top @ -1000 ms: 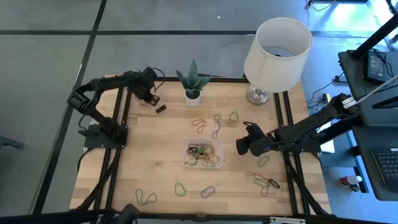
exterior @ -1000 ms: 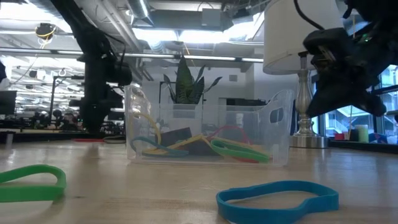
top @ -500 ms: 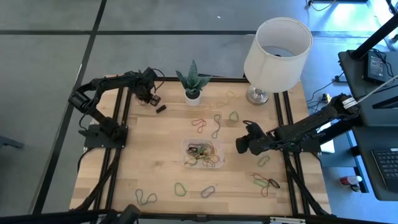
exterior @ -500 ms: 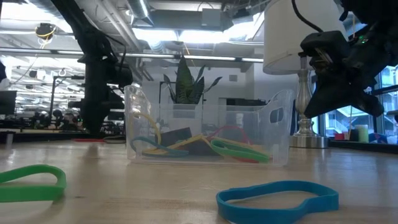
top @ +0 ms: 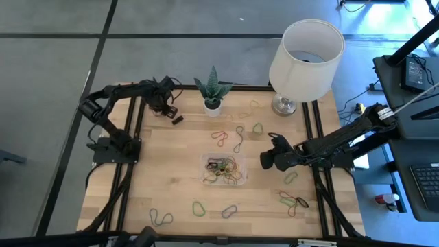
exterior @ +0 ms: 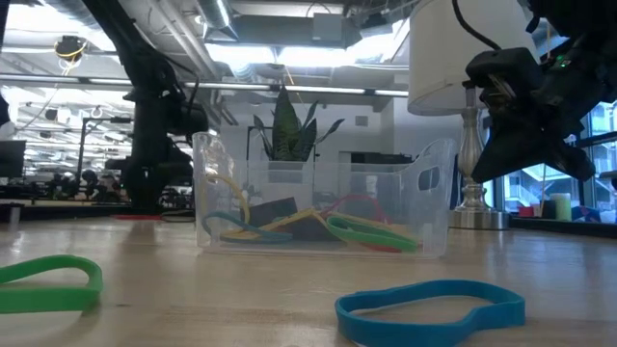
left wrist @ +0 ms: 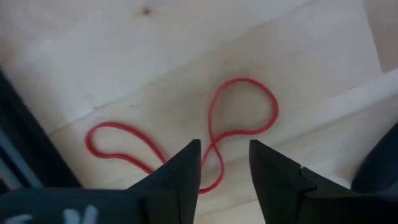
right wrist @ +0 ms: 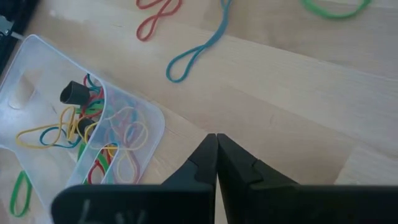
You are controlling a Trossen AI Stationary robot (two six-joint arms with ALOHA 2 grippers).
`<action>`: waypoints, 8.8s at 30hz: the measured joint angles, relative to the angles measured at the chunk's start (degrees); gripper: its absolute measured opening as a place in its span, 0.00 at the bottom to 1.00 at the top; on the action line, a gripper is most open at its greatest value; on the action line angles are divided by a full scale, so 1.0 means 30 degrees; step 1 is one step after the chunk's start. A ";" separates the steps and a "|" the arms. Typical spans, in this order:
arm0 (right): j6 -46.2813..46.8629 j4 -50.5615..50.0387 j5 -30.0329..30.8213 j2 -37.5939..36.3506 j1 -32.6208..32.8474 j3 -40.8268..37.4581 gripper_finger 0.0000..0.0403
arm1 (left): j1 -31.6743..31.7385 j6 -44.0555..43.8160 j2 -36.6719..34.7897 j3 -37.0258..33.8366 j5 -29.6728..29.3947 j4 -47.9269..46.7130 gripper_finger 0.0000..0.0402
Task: Pick and place rubber bands into bin
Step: Put the top red rubber band into the transparent bin, then put the top blue rubber band into the transparent bin
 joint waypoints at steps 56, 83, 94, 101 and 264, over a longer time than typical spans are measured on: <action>-0.4546 -0.2462 -0.1421 0.0001 0.2821 0.0000 0.04 | -2.3798 -1.5823 0.0564 1.2990 -0.6266 -0.6180 0.00; -0.4393 -0.2204 -0.1415 0.0008 0.4787 0.0000 0.04 | -2.3862 -1.4770 1.0226 1.7777 -0.1128 -0.3042 0.00; -0.4386 -0.2067 -0.1413 0.0008 0.4787 -0.0003 0.04 | -2.3837 -1.5490 1.0826 1.7668 -0.0155 -0.3172 0.16; -0.4379 -0.2046 -0.1407 0.0008 0.4787 0.0000 0.04 | -2.3784 -1.4524 1.0124 1.7848 -0.0255 -0.3321 0.28; -0.6506 -0.6148 0.0603 1.2203 0.0882 1.5402 0.01 | -2.6973 0.0055 -1.5235 -0.7526 -0.6430 1.3687 0.00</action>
